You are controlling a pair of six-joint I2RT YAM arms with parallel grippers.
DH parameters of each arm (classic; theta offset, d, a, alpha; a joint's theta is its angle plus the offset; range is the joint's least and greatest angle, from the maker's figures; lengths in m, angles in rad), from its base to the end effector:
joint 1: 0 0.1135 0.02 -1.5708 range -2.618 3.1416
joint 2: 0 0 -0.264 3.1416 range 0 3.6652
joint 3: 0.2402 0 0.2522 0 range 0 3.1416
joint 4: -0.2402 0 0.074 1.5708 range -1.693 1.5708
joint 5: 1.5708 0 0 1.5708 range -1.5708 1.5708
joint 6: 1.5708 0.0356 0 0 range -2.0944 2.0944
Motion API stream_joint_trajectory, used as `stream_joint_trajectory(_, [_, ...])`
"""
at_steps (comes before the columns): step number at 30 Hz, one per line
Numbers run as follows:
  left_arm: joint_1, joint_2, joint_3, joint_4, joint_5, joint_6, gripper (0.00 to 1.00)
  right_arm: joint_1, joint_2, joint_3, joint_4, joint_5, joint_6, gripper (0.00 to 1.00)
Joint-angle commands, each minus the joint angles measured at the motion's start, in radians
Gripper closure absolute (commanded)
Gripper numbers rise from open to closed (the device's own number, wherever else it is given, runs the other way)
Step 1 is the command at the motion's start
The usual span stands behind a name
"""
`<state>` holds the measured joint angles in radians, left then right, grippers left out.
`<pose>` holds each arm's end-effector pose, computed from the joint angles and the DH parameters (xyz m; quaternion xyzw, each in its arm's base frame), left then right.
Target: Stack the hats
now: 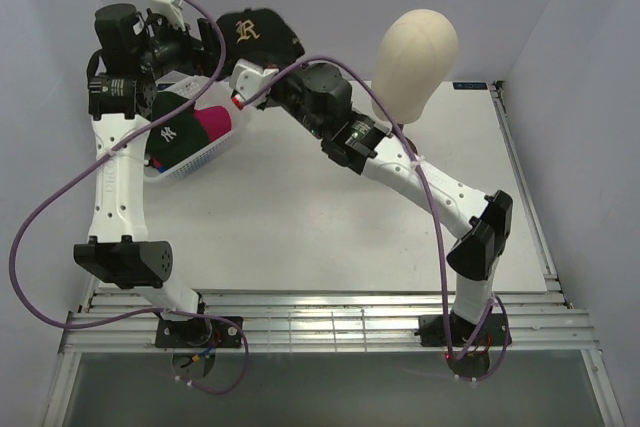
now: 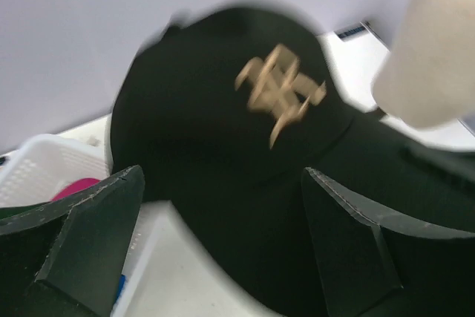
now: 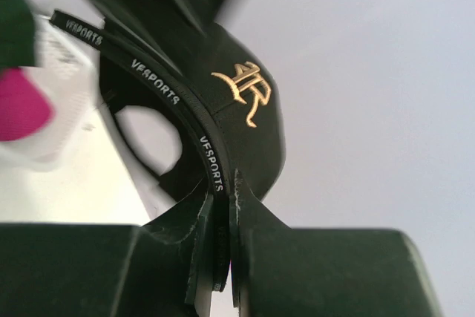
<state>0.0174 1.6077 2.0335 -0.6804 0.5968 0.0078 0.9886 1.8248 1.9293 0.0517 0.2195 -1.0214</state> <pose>0.3285 -0.0143 0.5071 0.1762 0.7570 -0.2252 0.5875 0.2435 0.3558 0.4712 -0.5006 0.4165 -0.0836 0.7543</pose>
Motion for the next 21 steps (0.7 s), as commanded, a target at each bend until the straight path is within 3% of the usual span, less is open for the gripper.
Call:
stream_joint_trajectory(1, [0.009,-0.061,0.086,-0.103,-0.204,0.058,0.02,-0.111,0.017,0.169,0.161,0.109,0.06,0.92])
stream_joint_trajectory(5, [0.007,-0.068,0.14,-0.129,-0.305,0.099,0.02,-0.163,0.048,0.235,0.262,0.184,0.005,0.92])
stream_joint_trajectory(12, [0.009,-0.065,0.171,-0.157,-0.315,0.144,0.02,-0.174,-0.019,0.195,0.518,0.481,-0.339,0.92])
stream_joint_trajectory(16, [0.009,-0.061,0.166,-0.157,-0.279,0.13,0.02,-0.176,-0.076,0.094,0.617,0.65,-0.624,0.92])
stream_joint_trajectory(21, [0.007,-0.069,0.156,-0.157,-0.244,0.121,0.02,-0.2,-0.13,-0.14,0.678,0.813,-0.764,0.92])
